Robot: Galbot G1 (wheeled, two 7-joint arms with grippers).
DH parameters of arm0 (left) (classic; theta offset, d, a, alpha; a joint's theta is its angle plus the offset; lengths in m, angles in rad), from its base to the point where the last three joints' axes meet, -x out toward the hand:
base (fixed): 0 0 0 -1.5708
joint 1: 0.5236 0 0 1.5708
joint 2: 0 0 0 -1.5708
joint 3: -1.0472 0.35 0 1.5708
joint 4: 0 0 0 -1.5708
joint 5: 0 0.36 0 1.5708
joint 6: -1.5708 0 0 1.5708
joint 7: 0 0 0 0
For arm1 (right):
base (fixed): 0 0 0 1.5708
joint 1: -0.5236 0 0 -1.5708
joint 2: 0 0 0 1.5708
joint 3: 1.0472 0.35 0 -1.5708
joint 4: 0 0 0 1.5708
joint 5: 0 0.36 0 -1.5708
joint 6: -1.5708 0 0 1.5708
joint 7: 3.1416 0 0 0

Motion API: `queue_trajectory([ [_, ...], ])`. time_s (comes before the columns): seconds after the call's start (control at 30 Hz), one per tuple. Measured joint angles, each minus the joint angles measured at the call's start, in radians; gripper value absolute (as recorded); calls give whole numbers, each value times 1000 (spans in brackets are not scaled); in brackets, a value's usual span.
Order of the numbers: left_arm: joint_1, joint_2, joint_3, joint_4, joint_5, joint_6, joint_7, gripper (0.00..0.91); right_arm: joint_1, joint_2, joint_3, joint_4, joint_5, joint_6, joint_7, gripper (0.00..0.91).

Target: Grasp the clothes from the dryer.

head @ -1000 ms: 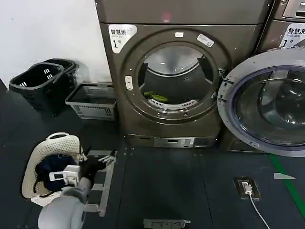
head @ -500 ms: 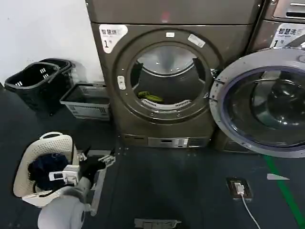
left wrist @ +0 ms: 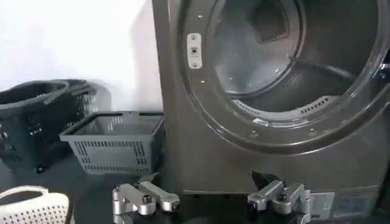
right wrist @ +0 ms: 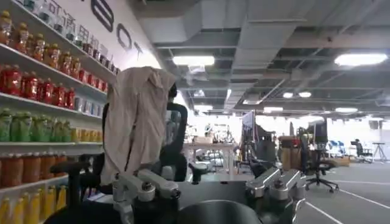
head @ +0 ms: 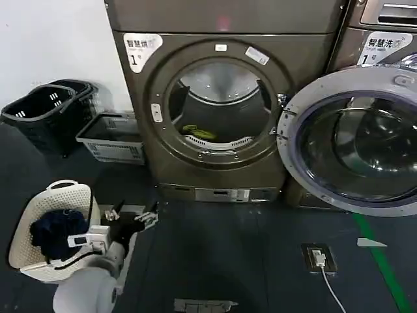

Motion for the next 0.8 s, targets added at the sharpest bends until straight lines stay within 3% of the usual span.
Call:
queue_trajectory([
  [0.8,-5,-7,0,8,6,0,8,907,-1,11,-4,-9,0,13,-1,907],
])
